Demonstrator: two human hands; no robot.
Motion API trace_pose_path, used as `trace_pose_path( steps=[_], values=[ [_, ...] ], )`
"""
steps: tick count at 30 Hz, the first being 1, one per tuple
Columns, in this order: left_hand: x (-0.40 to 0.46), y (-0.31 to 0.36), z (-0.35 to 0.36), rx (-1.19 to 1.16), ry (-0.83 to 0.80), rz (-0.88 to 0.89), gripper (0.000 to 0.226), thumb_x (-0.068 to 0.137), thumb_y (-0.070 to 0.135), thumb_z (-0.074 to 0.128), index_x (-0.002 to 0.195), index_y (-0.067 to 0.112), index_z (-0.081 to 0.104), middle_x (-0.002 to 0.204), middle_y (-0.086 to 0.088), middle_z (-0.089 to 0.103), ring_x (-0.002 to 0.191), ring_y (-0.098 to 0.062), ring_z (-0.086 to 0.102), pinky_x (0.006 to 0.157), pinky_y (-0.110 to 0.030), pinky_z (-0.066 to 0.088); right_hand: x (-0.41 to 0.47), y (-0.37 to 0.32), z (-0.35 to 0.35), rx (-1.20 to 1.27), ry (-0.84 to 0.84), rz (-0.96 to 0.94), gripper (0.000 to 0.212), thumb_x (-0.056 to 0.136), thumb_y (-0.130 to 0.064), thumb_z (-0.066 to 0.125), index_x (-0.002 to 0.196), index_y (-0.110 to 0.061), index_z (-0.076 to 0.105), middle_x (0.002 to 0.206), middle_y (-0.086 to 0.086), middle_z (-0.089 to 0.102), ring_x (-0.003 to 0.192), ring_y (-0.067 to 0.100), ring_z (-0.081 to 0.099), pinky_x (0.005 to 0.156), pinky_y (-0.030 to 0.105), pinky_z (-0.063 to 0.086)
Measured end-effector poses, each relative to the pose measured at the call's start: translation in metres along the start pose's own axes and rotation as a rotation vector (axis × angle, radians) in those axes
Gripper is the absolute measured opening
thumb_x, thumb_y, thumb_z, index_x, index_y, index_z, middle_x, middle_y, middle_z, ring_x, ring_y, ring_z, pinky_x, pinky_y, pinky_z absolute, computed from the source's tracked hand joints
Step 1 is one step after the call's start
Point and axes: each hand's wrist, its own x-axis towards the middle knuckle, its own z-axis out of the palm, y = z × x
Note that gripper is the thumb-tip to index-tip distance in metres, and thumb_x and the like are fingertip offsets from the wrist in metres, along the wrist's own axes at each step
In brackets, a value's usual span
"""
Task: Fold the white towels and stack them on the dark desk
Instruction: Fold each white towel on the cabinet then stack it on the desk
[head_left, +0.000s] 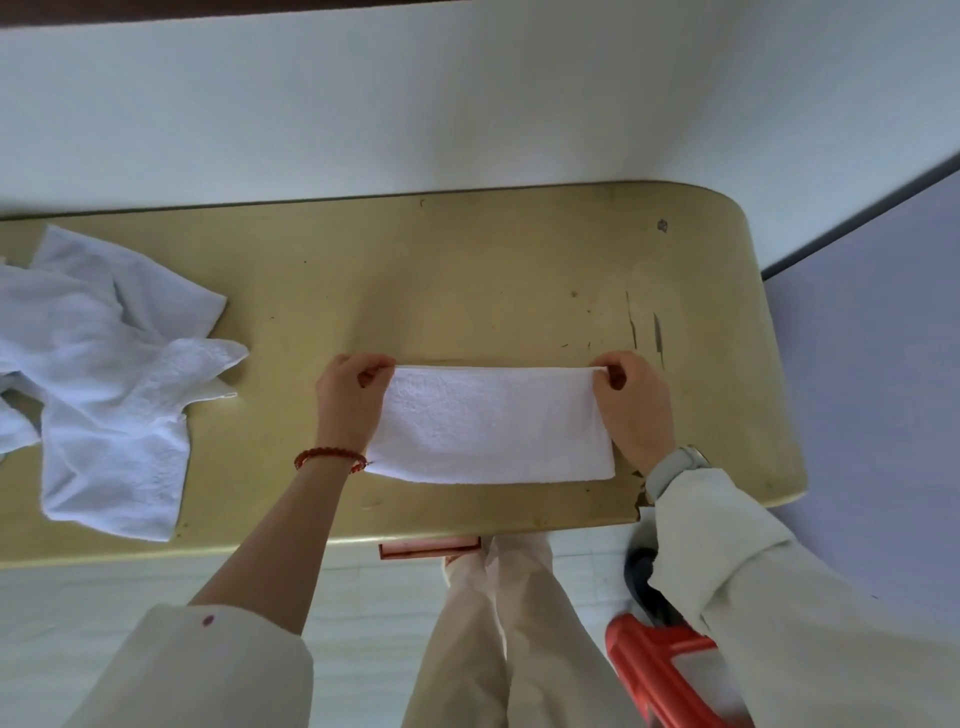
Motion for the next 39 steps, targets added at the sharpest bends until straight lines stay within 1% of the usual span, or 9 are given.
trace_pose_path(
  steps=[3,7,11,16,24,26,31,36,39],
  values=[
    [0.002,-0.001,0.002,0.012,0.008,0.004,0.015,0.086,0.008,0.059,0.095,0.007,0.070,0.092,-0.009,0.063,0.079,-0.012,0.052,0.074,-0.010,0.034,0.003,0.002,0.002,-0.032,-0.003,-0.002,0.015,0.090,-0.013,0.049,0.099,-0.009,0.060,0.097,0.004,0.060,0.085,0.015,0.050,0.073,0.024,0.038],
    [0.005,0.000,0.003,0.030,0.002,-0.027,0.014,0.088,0.010,0.055,0.095,0.011,0.068,0.091,0.000,0.062,0.082,-0.012,0.053,0.076,-0.021,0.038,0.004,0.003,0.002,-0.042,0.009,-0.024,0.013,0.089,-0.011,0.049,0.095,-0.008,0.060,0.097,0.005,0.058,0.082,0.016,0.050,0.071,0.025,0.038],
    [0.008,-0.002,0.006,0.106,-0.009,-0.022,0.016,0.091,0.014,0.050,0.096,0.012,0.065,0.091,0.002,0.057,0.083,-0.013,0.050,0.075,-0.024,0.036,0.002,0.004,0.001,-0.050,0.023,-0.045,0.013,0.090,-0.009,0.049,0.096,-0.006,0.060,0.096,0.005,0.056,0.082,0.014,0.047,0.072,0.023,0.035],
    [0.008,-0.002,0.002,0.021,-0.033,-0.030,0.013,0.092,0.011,0.049,0.093,0.012,0.062,0.088,0.002,0.058,0.081,-0.012,0.050,0.073,-0.022,0.035,0.002,0.004,0.000,-0.048,0.024,-0.069,0.012,0.090,-0.009,0.049,0.097,-0.005,0.058,0.093,-0.001,0.052,0.081,0.013,0.047,0.072,0.023,0.036],
    [0.012,0.001,0.007,0.034,-0.022,-0.079,0.014,0.092,0.015,0.047,0.091,0.015,0.060,0.088,0.002,0.058,0.081,-0.015,0.052,0.072,-0.029,0.041,0.006,0.004,0.004,-0.104,0.022,-0.051,0.010,0.089,-0.010,0.046,0.093,-0.007,0.055,0.090,-0.001,0.049,0.078,0.015,0.046,0.068,0.026,0.037],
    [0.013,0.001,0.008,0.081,-0.029,-0.055,0.015,0.093,0.015,0.045,0.093,0.015,0.060,0.092,0.002,0.057,0.083,-0.016,0.051,0.075,-0.030,0.042,0.007,0.005,0.006,-0.124,0.018,-0.052,0.009,0.089,-0.011,0.046,0.092,-0.007,0.054,0.090,0.000,0.050,0.077,0.016,0.047,0.067,0.028,0.039],
    [0.011,0.004,0.007,0.106,-0.012,0.049,0.016,0.095,0.013,0.042,0.096,0.009,0.057,0.097,0.003,0.048,0.080,-0.014,0.045,0.072,-0.025,0.034,0.008,0.004,0.007,-0.156,0.017,-0.057,0.010,0.090,-0.010,0.045,0.094,-0.006,0.053,0.091,0.003,0.049,0.075,0.019,0.048,0.065,0.030,0.041],
    [0.015,0.001,0.010,0.072,-0.005,0.091,0.014,0.094,0.011,0.041,0.095,0.010,0.054,0.097,-0.004,0.055,0.087,-0.018,0.047,0.073,-0.027,0.035,0.007,0.005,0.007,-0.175,0.022,-0.061,0.011,0.090,-0.010,0.044,0.095,-0.005,0.052,0.096,0.007,0.052,0.074,0.019,0.047,0.064,0.030,0.038],
    [0.018,0.004,0.013,0.064,-0.001,0.051,0.015,0.094,0.011,0.040,0.095,0.009,0.055,0.097,-0.008,0.058,0.090,-0.022,0.050,0.075,-0.032,0.040,0.008,0.004,0.007,-0.193,0.020,-0.057,0.012,0.091,-0.011,0.043,0.095,-0.005,0.052,0.098,0.008,0.053,0.074,0.019,0.047,0.063,0.029,0.037]
  ],
)
